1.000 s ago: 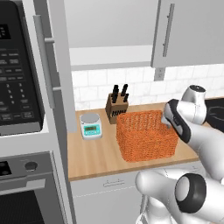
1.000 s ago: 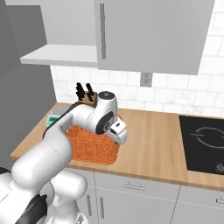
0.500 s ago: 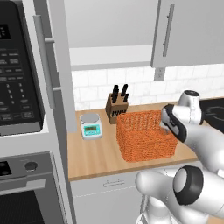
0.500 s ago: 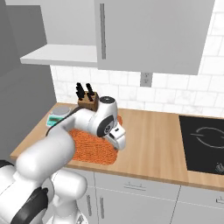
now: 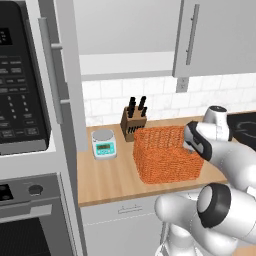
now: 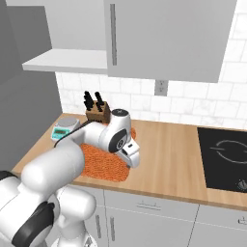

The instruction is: Open the cabinet, pick up the bread from the cabinet and place it in the basket. Then move the basket to the dining counter.

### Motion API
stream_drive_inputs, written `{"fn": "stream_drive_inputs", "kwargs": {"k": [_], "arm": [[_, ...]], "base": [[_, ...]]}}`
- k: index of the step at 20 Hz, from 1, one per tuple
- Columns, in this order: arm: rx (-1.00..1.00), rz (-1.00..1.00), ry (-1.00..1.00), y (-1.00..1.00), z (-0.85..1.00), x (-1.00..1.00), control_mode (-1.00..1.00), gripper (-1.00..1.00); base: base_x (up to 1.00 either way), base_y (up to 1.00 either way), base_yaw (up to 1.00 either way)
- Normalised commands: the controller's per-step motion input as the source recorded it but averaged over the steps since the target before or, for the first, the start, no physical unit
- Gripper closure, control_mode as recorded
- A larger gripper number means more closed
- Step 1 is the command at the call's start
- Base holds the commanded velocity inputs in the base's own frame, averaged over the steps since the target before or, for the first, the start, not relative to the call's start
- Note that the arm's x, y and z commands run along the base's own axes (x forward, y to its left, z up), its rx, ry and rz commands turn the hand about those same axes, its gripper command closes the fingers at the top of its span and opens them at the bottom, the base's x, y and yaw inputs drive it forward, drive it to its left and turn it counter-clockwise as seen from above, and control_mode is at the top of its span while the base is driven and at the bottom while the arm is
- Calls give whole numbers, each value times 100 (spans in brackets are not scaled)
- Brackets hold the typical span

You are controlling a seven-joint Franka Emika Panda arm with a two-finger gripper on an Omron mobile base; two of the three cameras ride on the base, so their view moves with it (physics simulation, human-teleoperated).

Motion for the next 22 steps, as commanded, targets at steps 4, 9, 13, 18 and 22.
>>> {"fn": "stream_drive_inputs", "kwargs": {"k": [4,9,13,18,22], "arm": [[3,0,3,11,-21,0,-100,100],[2,0,2,18,-16,-3,-100,100],[0,-4,0,1,0,-34,-100,100],[0,-19,-2,-8,10,-20,-100,100],[0,-25,-8,0,39,-13,-100,100]], "base": [[0,0,0],[0,0,0],[0,0,0],[0,0,0],[0,0,0]]}}
